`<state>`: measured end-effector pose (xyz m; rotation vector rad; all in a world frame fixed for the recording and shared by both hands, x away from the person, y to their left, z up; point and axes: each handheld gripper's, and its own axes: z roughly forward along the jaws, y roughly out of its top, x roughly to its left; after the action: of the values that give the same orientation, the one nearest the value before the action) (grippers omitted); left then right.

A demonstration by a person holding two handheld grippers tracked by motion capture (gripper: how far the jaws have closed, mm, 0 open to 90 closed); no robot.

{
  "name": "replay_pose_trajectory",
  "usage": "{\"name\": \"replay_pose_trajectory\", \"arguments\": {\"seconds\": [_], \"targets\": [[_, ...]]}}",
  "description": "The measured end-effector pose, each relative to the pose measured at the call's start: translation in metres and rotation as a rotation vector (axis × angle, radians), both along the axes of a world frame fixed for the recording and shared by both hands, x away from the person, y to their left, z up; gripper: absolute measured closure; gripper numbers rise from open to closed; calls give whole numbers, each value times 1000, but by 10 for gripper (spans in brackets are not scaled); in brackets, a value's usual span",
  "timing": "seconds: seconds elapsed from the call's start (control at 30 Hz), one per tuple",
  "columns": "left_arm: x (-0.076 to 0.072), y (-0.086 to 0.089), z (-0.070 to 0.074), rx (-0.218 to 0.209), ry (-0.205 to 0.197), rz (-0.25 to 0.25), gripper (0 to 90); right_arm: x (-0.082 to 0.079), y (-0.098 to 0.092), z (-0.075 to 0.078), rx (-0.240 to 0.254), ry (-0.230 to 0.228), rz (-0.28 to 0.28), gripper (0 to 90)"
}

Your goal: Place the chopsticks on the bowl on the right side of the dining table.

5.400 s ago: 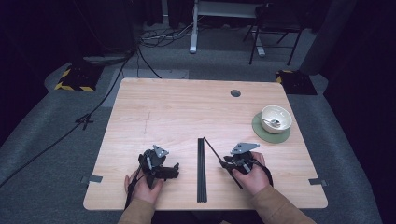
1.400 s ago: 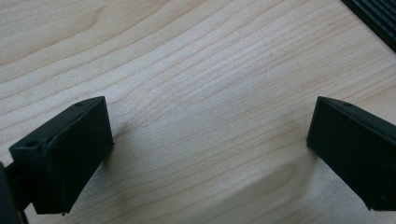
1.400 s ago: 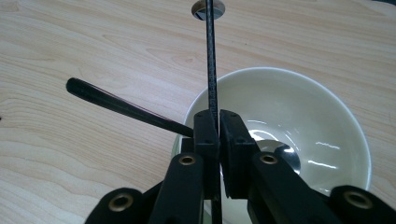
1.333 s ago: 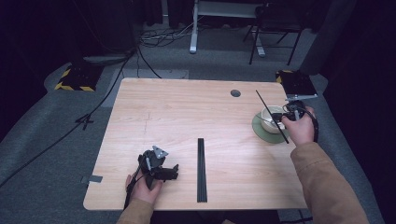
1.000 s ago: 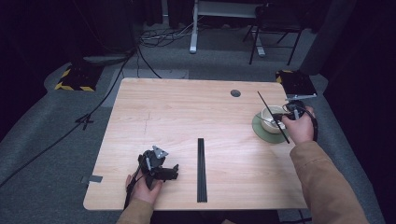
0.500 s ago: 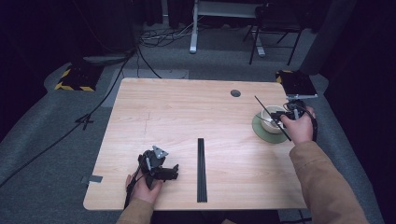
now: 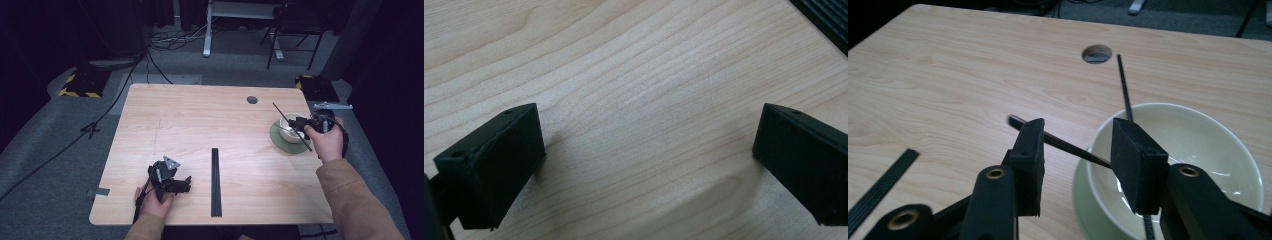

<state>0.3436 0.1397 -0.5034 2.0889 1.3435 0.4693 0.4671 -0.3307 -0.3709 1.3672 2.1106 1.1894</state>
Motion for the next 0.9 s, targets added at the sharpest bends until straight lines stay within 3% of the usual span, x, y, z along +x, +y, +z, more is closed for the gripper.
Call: {"name": "replay_pose_trajectory", "arguments": {"seconds": [0.17,0.43,0.77,0.9], "targets": [[0,0,0,0,0,0,5,-15,15,11,-3,-24,52,571],[0,0,0,-1,1,-1,5,-37,44,20,13,-26,137,565],[-1,1,0,-1,-2,-7,6,-57,75,17,-10,-22,230,546],[-2,2,0,-3,0,-17,6,-61,88,16,26,-35,259,532]]}}
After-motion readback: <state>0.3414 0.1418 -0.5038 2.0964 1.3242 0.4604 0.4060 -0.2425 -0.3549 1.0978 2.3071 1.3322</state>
